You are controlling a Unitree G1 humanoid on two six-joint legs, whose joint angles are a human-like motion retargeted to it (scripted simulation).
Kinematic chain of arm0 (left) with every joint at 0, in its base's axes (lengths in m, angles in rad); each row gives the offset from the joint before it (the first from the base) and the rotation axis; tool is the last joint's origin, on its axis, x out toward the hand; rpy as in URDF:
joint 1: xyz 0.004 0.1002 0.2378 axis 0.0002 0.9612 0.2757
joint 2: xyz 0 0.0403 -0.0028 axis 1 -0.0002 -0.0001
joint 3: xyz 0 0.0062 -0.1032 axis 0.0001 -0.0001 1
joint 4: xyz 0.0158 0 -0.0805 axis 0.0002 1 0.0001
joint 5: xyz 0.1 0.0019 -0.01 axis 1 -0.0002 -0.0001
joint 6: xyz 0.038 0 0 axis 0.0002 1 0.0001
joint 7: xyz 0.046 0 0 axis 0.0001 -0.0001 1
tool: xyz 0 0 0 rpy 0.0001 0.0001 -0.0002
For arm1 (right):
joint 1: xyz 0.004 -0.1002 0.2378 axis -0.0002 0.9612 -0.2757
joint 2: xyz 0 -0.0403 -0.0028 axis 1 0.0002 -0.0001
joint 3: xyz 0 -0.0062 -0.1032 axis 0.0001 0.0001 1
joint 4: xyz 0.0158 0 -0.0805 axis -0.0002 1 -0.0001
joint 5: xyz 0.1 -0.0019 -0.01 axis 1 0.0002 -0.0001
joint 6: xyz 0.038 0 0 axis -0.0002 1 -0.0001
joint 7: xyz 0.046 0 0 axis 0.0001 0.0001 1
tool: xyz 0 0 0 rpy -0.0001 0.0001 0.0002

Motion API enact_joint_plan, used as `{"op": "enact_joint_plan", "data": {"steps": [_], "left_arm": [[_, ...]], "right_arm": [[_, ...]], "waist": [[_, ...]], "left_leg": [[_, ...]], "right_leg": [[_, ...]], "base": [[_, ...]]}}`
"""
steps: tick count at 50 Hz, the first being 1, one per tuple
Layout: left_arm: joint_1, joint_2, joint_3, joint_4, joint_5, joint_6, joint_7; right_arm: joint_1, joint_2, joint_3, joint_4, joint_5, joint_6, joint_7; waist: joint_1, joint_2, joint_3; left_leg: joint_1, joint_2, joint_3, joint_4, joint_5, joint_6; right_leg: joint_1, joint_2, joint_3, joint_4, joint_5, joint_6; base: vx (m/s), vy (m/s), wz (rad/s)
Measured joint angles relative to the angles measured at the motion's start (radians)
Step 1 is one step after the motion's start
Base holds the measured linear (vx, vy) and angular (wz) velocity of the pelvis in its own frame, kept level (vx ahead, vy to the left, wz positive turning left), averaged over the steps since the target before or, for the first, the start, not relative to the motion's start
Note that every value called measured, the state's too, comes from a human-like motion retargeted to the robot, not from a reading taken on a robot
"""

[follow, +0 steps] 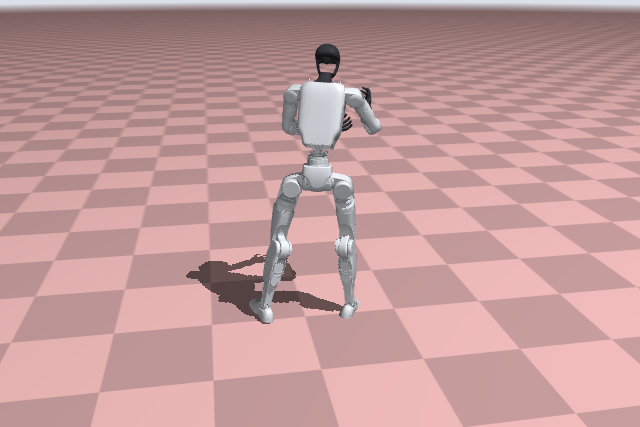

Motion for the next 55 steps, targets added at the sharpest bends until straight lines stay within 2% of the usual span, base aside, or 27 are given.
{"op": "enact_joint_plan", "data": {"steps": [5, 11, 12, 13, 14, 15, 17, 20, 25, 27, 30, 37, 46, 47, 48, 49, 50, 51, 52, 53, 54, 55], "left_arm": [[0.261, 0.134, 0.072, -0.006, 0.051, 0.027, -0.038], [0.463, 0.426, 0.129, -0.068, 0.107, -0.032, -0.006], [0.488, 0.480, 0.146, -0.077, 0.116, -0.040, -0.001], [0.513, 0.530, 0.173, -0.085, 0.136, -0.042, 0.005], [0.528, 0.580, 0.188, -0.089, 0.134, -0.047, 0.002], [0.539, 0.631, 0.199, -0.092, 0.121, -0.053, -0.005], [0.546, 0.712, 0.235, -0.092, 0.124, -0.057, -0.007], [0.533, 0.813, 0.291, -0.089, 0.122, -0.050, -0.003], [0.480, 0.942, 0.331, -0.102, 0.097, -0.054, -0.032], [0.448, 0.982, 0.326, -0.104, 0.085, -0.051, -0.054], [0.422, 1.017, 0.327, -0.105, 0.091, -0.047, -0.070], [0.404, 0.966, 0.305, -0.089, 0.118, -0.050, -0.061], [0.395, 0.678, 0.206, -0.082, 0.254, -0.026, -0.040], [0.393, 0.634, 0.198, -0.077, 0.280, -0.025, -0.040], [0.389, 0.585, 0.194, -0.068, 0.320, -0.025, -0.044], [0.388, 0.541, 0.188, -0.060, 0.341, -0.027, -0.042], [0.388, 0.498, 0.182, -0.054, 0.352, -0.029, -0.036], [0.384, 0.462, 0.172, -0.049, 0.356, -0.029, -0.030], [0.376, 0.425, 0.158, -0.043, 0.350, -0.032, -0.019], [0.357, 0.387, 0.138, -0.033, 0.325, -0.040, 0.003], [0.342, 0.356, 0.120, -0.027, 0.316, -0.040, 0.010], [0.328, 0.329, 0.102, -0.023, 0.315, -0.035, 0.009]], "right_arm": [[0.179, 0.227, 0.042, -0.007, -0.019, 0.022, 0.016], [0.293, 0.388, 0.197, -0.069, -0.030, 0.019, 0.016], [0.282, 0.393, 0.235, -0.074, -0.151, 0.049, -0.005], [0.238, 0.368, 0.286, -0.068, -0.514, 0.138, -0.076], [0.238, 0.395, 0.307, -0.078, -0.441, 0.127, -0.042], [0.260, 0.449, 0.313, -0.098, -0.152, 0.065, 0.045], [0.196, 0.461, 0.356, -0.086, -0.317, 0.095, 0.024], [0.076, 0.482, 0.419, -0.076, -0.641, 0.187, -0.073], [-0.038, 0.568, 0.416, -0.056, -0.605, 0.158, -0.120], [-0.030, 0.624, 0.391, -0.065, -0.213, 0.067, -0.016], [-0.057, 0.642, 0.381, -0.050, -0.112, 0.062, 0.030], [-0.022, 0.609, 0.390, -0.019, -0.096, 0.077, 0.056], [0.194, 0.457, 0.363, -0.010, -0.004, 0.054, 0.055], [0.201, 0.417, 0.359, -0.002, -0.104, 0.067, 0.036], [0.177, 0.340, 0.370, 0.020, -0.441, 0.123, -0.013], [0.167, 0.285, 0.376, 0.036, -0.643, 0.159, -0.048], [0.163, 0.241, 0.379, 0.049, -0.777, 0.185, -0.077], [0.163, 0.208, 0.378, 0.064, -0.788, 0.196, -0.079], [0.168, 0.188, 0.368, 0.066, -0.702, 0.176, -0.090], [0.184, 0.192, 0.341, 0.043, -0.423, 0.094, -0.119], [0.178, 0.165, 0.335, 0.041, -0.345, 0.085, -0.107], [0.162, 0.122, 0.338, 0.048, -0.367, 0.112, -0.075]], "waist": [[0.109, 0.007, 0.018], [0.283, 0.042, -0.016], [0.309, 0.047, -0.026], [0.332, 0.050, -0.035], [0.353, 0.054, -0.044], [0.372, 0.059, -0.051], [0.412, 0.068, -0.064], [0.481, 0.091, -0.095], [0.566, 0.117, -0.140], [0.582, 0.121, -0.147], [0.592, 0.119, -0.153], [0.554, 0.085, -0.117], [0.451, 0.015, -0.044], [0.436, 0.009, -0.038], [0.422, 0.004, -0.034], [0.404, -0.001, -0.032], [0.384, -0.005, -0.031], [0.363, -0.009, -0.035], [0.340, -0.011, -0.038], [0.314, -0.010, -0.038], [0.287, -0.012, -0.043], [0.260, -0.016, -0.050]], "left_leg": [[-0.029, -0.035, -0.049, -0.060, 0.016, -0.026], [-0.065, -0.086, -0.139, -0.074, 0.015, -0.025], [-0.067, -0.098, -0.158, -0.074, 0.013, -0.022], [-0.068, -0.112, -0.176, -0.074, 0.011, -0.017], [-0.065, -0.129, -0.197, -0.074, 0.009, -0.013], [-0.060, -0.148, -0.219, -0.074, 0.006, -0.009], [-0.049, -0.181, -0.258, -0.070, 0.002, -0.004], [-0.047, -0.190, -0.300, -0.069, 0.008, -0.018], [-0.049, -0.193, -0.353, -0.067, 0.017, -0.047], [-0.050, -0.192, -0.371, -0.069, 0.020, -0.054], [-0.054, -0.190, -0.386, -0.071, 0.022, -0.059], [-0.063, -0.184, -0.372, -0.074, 0.023, -0.052], [-0.065, -0.155, -0.247, -0.074, 0.020, -0.027], [-0.062, -0.148, -0.227, -0.074, 0.020, -0.027], [-0.060, -0.140, -0.205, -0.074, 0.020, -0.026], [-0.057, -0.129, -0.184, -0.074, 0.021, -0.028], [-0.054, -0.115, -0.163, -0.074, 0.023, -0.032], [-0.052, -0.095, -0.141, -0.074, 0.027, -0.039], [-0.049, -0.074, -0.119, -0.074, 0.032, -0.047], [-0.045, -0.052, -0.100, -0.074, 0.037, -0.056], [-0.040, -0.033, -0.081, -0.074, 0.042, -0.062], [-0.036, -0.014, -0.062, -0.074, 0.048, -0.066]], "right_leg": [[0.011, -0.029, -0.062, -0.040, 0.026, 0.000], [0.043, -0.087, -0.145, -0.043, 0.063, 0.000], [0.050, -0.103, -0.159, -0.033, 0.068, 0.000], [0.055, -0.122, -0.171, -0.017, 0.071, 0.000], [0.067, -0.144, -0.185, 0.000, 0.075, 0.000], [0.081, -0.168, -0.200, 0.017, 0.079, 0.000], [0.101, -0.214, -0.223, 0.066, 0.081, -0.004], [0.106, -0.235, -0.252, 0.122, 0.088, -0.038], [0.134, -0.240, -0.298, 0.147, 0.101, -0.074], [0.146, -0.235, -0.310, 0.143, 0.104, -0.079], [0.156, -0.228, -0.312, 0.135, 0.102, -0.075], [0.147, -0.217, -0.279, 0.122, 0.049, -0.057], [0.099, -0.184, -0.222, 0.054, -0.045, -0.025], [0.089, -0.177, -0.209, 0.048, -0.051, -0.018], [0.076, -0.170, -0.191, 0.046, -0.055, -0.010], [0.063, -0.158, -0.174, 0.042, -0.057, -0.005], [0.050, -0.143, -0.156, 0.037, -0.057, 0.000], [0.036, -0.120, -0.139, 0.031, -0.054, 0.000], [0.023, -0.096, -0.124, 0.026, -0.051, 0.000], [0.014, -0.071, -0.110, 0.020, -0.047, 0.000], [0.005, -0.048, -0.096, 0.016, -0.044, 0.000], [-0.004, -0.026, -0.082, 0.012, -0.040, 0.000]], "base": [[-0.07, 0.23, 0.69], [0.04, 0.28, 0.84], [0.11, 0.34, 1.01], [0.13, 0.35, 1.07], [0.16, 0.36, 1.17], [0.17, 0.36, 1.24], [0.16, 0.30, 1.12], [0.11, 0.17, 0.79], [0.08, 0.08, 0.61], [0.04, 0.02, 0.48], [0.01, -0.02, 0.30], [-0.05, -0.08, -0.12], [-0.11, -0.20, -0.73], [-0.11, -0.26, -1.09], [-0.10, -0.28, -1.15], [-0.09, -0.30, -1.20], [-0.09, -0.34, -1.23], [-0.07, -0.36, -1.24], [-0.06, -0.39, -1.22], [-0.04, -0.39, -1.16], [-0.02, -0.38, -1.11], [-0.01, -0.38, -1.01]]}}
